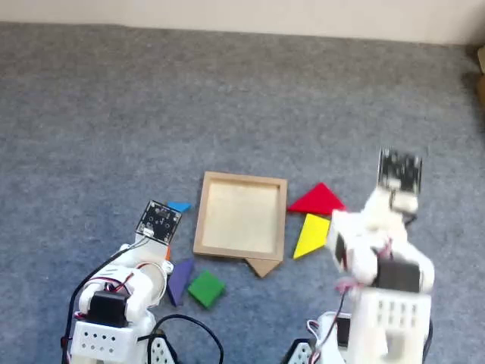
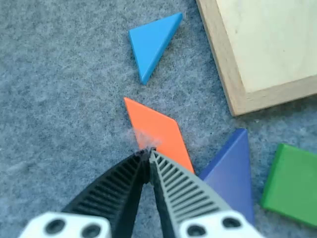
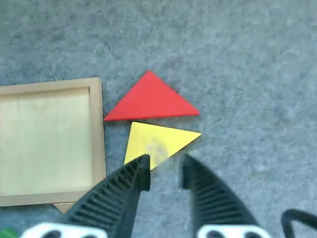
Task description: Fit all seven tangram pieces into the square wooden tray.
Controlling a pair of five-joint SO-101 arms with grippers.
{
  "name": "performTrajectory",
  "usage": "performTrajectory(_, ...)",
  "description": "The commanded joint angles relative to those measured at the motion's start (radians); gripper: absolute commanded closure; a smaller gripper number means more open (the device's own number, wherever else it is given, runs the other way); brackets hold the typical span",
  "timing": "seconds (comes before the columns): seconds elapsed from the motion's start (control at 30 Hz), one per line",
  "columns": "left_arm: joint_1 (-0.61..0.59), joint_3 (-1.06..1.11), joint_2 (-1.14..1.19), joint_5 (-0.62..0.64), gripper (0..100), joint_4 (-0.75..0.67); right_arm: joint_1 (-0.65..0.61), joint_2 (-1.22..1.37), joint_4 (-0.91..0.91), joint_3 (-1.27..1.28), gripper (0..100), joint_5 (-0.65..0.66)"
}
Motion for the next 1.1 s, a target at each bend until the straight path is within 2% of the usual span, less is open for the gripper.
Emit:
performTrajectory(0.0,-0.013,0.019,-0.031,-0.009,100,0.003,-0.05,0.265,0.002,-0.2,71.7,-0.023)
performTrajectory(0.2,-0.013,0.019,-0.031,-0.009,100,0.003,-0.147,0.456,-0.001,-0.285,70.4,0.15)
performTrajectory(0.3,-0.013,0.019,-0.031,-0.009,100,0.003,-0.197,0.524,-0.008,-0.288,70.3,0.163)
performTrajectory(0.37,-0.013,0.019,-0.031,-0.009,100,0.003,-0.216,0.564,-0.044,-0.288,70.3,0.094)
performTrajectory(0.57,-0.013,0.019,-0.031,-0.009,100,0.003,-0.232,0.673,-0.209,-0.278,70.2,-0.313)
performTrajectory(0.73,-0.013,0.019,-0.031,-0.009,100,0.003,-0.24,0.774,-0.3,-0.225,70.2,-0.43)
performTrajectory(0.9,-0.013,0.019,-0.031,-0.009,100,0.003,-0.24,0.895,-0.297,-0.223,70.2,-0.594)
performTrajectory(1.07,-0.013,0.019,-0.031,-0.009,100,0.003,-0.236,1.001,-0.305,-0.225,70.2,-0.675)
